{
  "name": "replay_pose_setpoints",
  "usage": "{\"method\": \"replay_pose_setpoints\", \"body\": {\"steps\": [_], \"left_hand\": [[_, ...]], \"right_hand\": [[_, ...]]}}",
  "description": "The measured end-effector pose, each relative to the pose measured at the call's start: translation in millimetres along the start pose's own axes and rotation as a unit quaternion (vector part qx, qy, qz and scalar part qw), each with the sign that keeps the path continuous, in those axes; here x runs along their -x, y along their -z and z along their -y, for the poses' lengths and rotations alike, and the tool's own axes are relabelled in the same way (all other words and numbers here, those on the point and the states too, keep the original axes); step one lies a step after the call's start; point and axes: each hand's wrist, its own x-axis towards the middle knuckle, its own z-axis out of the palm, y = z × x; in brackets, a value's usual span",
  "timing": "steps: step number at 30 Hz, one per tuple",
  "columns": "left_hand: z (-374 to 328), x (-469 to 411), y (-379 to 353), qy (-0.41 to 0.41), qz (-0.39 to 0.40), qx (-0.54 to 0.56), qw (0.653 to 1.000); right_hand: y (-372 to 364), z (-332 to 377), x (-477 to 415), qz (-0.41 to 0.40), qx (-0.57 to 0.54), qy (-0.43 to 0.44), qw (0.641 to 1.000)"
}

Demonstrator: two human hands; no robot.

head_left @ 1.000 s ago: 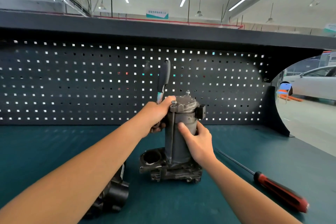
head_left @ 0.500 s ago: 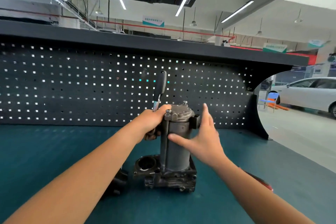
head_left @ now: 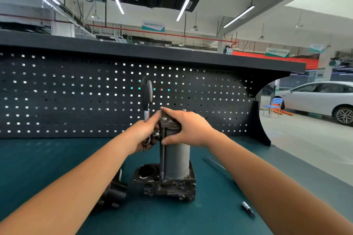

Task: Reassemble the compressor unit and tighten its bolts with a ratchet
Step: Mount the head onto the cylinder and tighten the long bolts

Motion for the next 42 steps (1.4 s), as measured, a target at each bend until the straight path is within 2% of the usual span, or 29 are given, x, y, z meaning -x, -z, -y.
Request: {"method": "replay_pose_setpoints", "body": {"steps": [2,4,8,13,16,24,30,42], "left_hand": [[-9.1,4.0,17.6,-0.051,-0.064,-0.042,0.996],[-28.4,12.2,43.0,-0.094,-0.095,-0.058,0.989],[-76.2,47.7,83.3,-0.144,-0.062,-0.108,0.982],[-110.7,80.0,85.7,-0.187,-0.034,-0.256,0.948],[-120.8,88.1,81.7,-0.179,-0.037,-0.311,0.933],[-125.3,101.2,70.1,-0.162,-0.032,-0.367,0.916],[-133.5,100.9,64.0,-0.169,-0.040,-0.370,0.913],[-149.1,94.7,48.7,-0.158,-0.033,-0.443,0.882]], "right_hand": [[-0.6,-1.1,-1.2,-0.001,-0.020,-0.014,1.000],[-1.8,-2.4,-2.1,-0.002,-0.027,-0.018,0.999],[-1.5,-2.8,-2.9,-0.009,-0.017,-0.010,1.000],[-1.7,-0.7,-2.1,0.000,0.025,0.003,1.000],[-0.4,0.5,-1.7,0.019,0.052,0.011,0.998],[1.0,-0.2,-1.6,0.035,0.127,0.017,0.991],[1.3,0.8,-2.3,0.042,0.120,0.017,0.992],[2.2,1.7,-1.5,0.044,0.098,0.008,0.994]]}}
